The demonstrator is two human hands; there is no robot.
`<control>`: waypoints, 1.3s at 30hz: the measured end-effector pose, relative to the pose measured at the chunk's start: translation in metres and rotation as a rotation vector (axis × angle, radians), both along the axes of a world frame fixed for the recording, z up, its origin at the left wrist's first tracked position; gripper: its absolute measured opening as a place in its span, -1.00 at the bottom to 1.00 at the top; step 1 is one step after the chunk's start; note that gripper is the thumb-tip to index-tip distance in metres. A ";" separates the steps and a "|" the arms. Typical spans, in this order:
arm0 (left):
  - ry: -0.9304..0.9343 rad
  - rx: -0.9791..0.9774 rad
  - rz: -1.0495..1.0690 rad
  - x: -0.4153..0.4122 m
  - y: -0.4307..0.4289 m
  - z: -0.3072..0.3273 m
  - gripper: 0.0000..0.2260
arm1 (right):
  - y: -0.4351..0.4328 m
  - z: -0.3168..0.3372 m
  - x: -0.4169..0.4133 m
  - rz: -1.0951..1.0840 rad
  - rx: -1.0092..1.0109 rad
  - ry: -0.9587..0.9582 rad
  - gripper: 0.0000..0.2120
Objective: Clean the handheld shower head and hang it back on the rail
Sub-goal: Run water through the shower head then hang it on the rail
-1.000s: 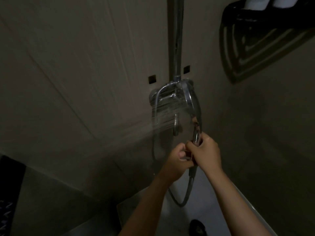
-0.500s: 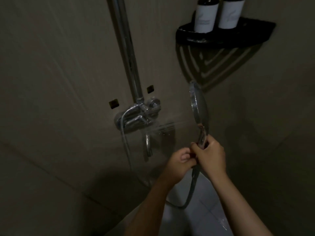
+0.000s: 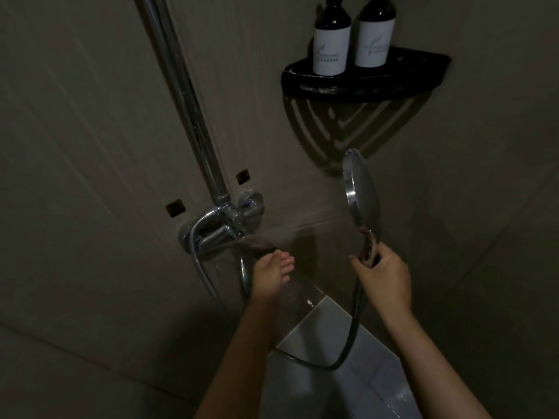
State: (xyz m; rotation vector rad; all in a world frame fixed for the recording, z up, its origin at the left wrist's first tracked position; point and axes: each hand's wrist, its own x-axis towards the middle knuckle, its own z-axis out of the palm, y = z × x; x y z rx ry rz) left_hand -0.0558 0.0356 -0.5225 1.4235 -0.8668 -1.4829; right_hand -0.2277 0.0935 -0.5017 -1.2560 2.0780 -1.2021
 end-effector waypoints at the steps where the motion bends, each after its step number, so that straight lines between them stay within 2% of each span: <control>1: 0.019 0.008 0.029 0.001 -0.002 0.000 -0.73 | -0.001 0.000 -0.001 -0.010 -0.003 0.005 -0.77; 13: 0.080 0.001 0.134 -0.007 -0.012 -0.006 -0.74 | -0.006 -0.002 -0.014 -0.005 0.024 -0.017 -0.76; 18: 0.113 -0.014 0.130 -0.003 -0.017 -0.012 -0.65 | -0.011 -0.003 -0.012 0.008 0.020 -0.032 -0.76; 26: 0.037 -0.040 0.155 -0.004 -0.023 -0.023 -0.66 | -0.020 -0.007 -0.006 0.019 0.011 -0.029 -0.80; 35: 0.100 -0.086 0.113 0.000 -0.031 -0.039 -0.69 | -0.031 -0.005 0.003 0.036 0.001 -0.027 -0.81; 37: 0.075 -0.111 0.072 0.003 -0.032 -0.043 -0.73 | -0.036 -0.006 0.005 0.039 0.008 -0.023 -0.81; 39: -0.030 -0.184 0.081 0.008 -0.033 -0.051 -0.82 | -0.040 -0.005 0.008 0.050 0.021 -0.033 -0.81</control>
